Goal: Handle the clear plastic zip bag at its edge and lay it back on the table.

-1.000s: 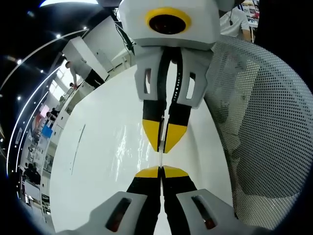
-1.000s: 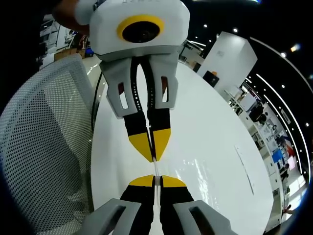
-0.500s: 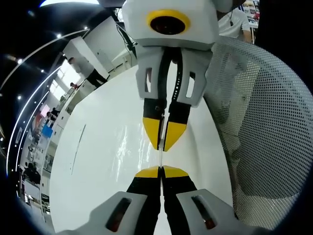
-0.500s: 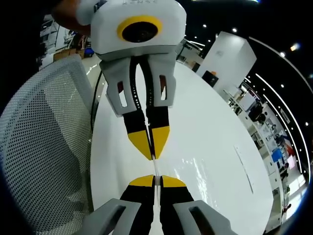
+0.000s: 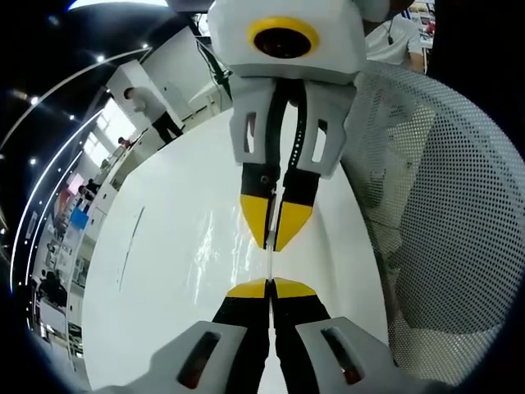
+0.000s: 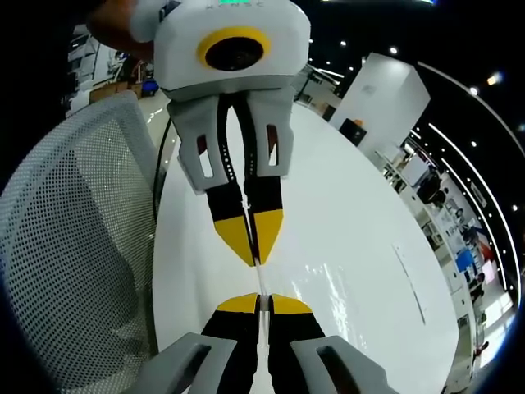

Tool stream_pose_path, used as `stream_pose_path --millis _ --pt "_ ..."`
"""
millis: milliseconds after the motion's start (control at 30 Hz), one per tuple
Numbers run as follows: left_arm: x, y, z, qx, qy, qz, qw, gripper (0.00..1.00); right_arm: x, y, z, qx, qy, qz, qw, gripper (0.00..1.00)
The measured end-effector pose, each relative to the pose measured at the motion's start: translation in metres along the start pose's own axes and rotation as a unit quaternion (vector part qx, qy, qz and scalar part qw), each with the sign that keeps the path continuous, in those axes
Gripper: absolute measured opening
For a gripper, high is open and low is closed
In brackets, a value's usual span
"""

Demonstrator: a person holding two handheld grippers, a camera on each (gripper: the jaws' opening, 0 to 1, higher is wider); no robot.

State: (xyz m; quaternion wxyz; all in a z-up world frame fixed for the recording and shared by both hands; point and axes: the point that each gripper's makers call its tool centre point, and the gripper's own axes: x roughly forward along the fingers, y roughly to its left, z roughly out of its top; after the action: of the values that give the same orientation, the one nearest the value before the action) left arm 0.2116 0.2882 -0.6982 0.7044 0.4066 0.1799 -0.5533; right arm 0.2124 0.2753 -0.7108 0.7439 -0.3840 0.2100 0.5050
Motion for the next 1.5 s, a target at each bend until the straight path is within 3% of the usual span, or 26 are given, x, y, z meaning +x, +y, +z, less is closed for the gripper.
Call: stream_pose_path --millis 1500 --pt "-0.003 -0.0016 -0.0059 -0.009 -0.003 0.003 0.9999 0.0 -0.0045 0.0019 -0.0058 0.005 0.005 -0.004 1.0 0.0"
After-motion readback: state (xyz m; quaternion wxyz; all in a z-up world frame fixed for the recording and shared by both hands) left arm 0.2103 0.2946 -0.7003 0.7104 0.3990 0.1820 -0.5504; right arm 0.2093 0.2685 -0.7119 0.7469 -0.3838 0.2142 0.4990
